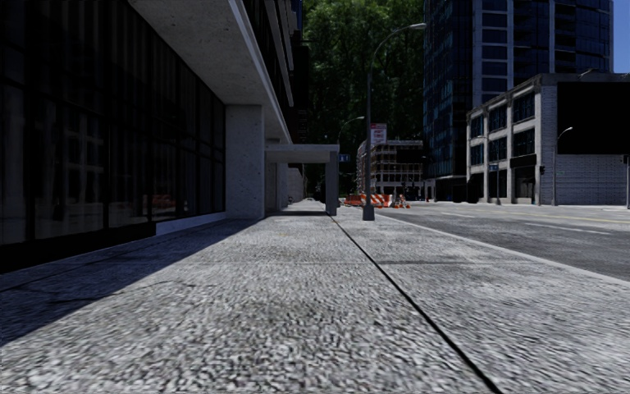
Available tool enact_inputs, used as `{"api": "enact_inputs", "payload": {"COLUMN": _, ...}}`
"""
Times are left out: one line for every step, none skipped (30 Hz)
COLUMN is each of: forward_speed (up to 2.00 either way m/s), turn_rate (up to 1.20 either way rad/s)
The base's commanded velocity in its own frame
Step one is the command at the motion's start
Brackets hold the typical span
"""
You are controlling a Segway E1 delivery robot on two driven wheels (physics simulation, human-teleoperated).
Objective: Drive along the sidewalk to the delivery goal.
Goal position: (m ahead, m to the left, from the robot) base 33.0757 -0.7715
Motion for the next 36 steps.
{"api": "enact_inputs", "payload": {"forward_speed": 2.0, "turn_rate": 0.0}}
{"api": "enact_inputs", "payload": {"forward_speed": 2.0, "turn_rate": 0.0}}
{"api": "enact_inputs", "payload": {"forward_speed": 2.0, "turn_rate": 0.0}}
{"api": "enact_inputs", "payload": {"forward_speed": 2.0, "turn_rate": 0.0}}
{"api": "enact_inputs", "payload": {"forward_speed": 2.0, "turn_rate": 0.0}}
{"api": "enact_inputs", "payload": {"forward_speed": 2.0, "turn_rate": 0.0}}
{"api": "enact_inputs", "payload": {"forward_speed": 2.0, "turn_rate": 0.0}}
{"api": "enact_inputs", "payload": {"forward_speed": 2.0, "turn_rate": 0.0}}
{"api": "enact_inputs", "payload": {"forward_speed": 2.0, "turn_rate": 0.0}}
{"api": "enact_inputs", "payload": {"forward_speed": 2.0, "turn_rate": 0.0}}
{"api": "enact_inputs", "payload": {"forward_speed": 2.0, "turn_rate": 0.0}}
{"api": "enact_inputs", "payload": {"forward_speed": 2.0, "turn_rate": 0.0}}
{"api": "enact_inputs", "payload": {"forward_speed": 2.0, "turn_rate": 0.0}}
{"api": "enact_inputs", "payload": {"forward_speed": 2.0, "turn_rate": 0.0}}
{"api": "enact_inputs", "payload": {"forward_speed": 2.0, "turn_rate": 0.0}}
{"api": "enact_inputs", "payload": {"forward_speed": 2.0, "turn_rate": 0.0}}
{"api": "enact_inputs", "payload": {"forward_speed": 2.0, "turn_rate": 0.0}}
{"api": "enact_inputs", "payload": {"forward_speed": 2.0, "turn_rate": 0.0}}
{"api": "enact_inputs", "payload": {"forward_speed": 2.0, "turn_rate": 0.0}}
{"api": "enact_inputs", "payload": {"forward_speed": 2.0, "turn_rate": 0.0}}
{"api": "enact_inputs", "payload": {"forward_speed": 2.0, "turn_rate": 0.0}}
{"api": "enact_inputs", "payload": {"forward_speed": 2.0, "turn_rate": 0.0}}
{"api": "enact_inputs", "payload": {"forward_speed": 2.0, "turn_rate": 0.0}}
{"api": "enact_inputs", "payload": {"forward_speed": 2.0, "turn_rate": 0.0}}
{"api": "enact_inputs", "payload": {"forward_speed": 2.0, "turn_rate": 0.0}}
{"api": "enact_inputs", "payload": {"forward_speed": 2.0, "turn_rate": 0.0}}
{"api": "enact_inputs", "payload": {"forward_speed": 2.0, "turn_rate": 0.0}}
{"api": "enact_inputs", "payload": {"forward_speed": 2.0, "turn_rate": 0.0}}
{"api": "enact_inputs", "payload": {"forward_speed": 2.0, "turn_rate": 0.0}}
{"api": "enact_inputs", "payload": {"forward_speed": 2.0, "turn_rate": 0.0}}
{"api": "enact_inputs", "payload": {"forward_speed": 2.0, "turn_rate": 0.0}}
{"api": "enact_inputs", "payload": {"forward_speed": 2.0, "turn_rate": 0.0}}
{"api": "enact_inputs", "payload": {"forward_speed": 2.0, "turn_rate": 0.0}}
{"api": "enact_inputs", "payload": {"forward_speed": 2.0, "turn_rate": 0.0}}
{"api": "enact_inputs", "payload": {"forward_speed": 2.0, "turn_rate": 0.0}}
{"api": "enact_inputs", "payload": {"forward_speed": 2.0, "turn_rate": 0.0}}
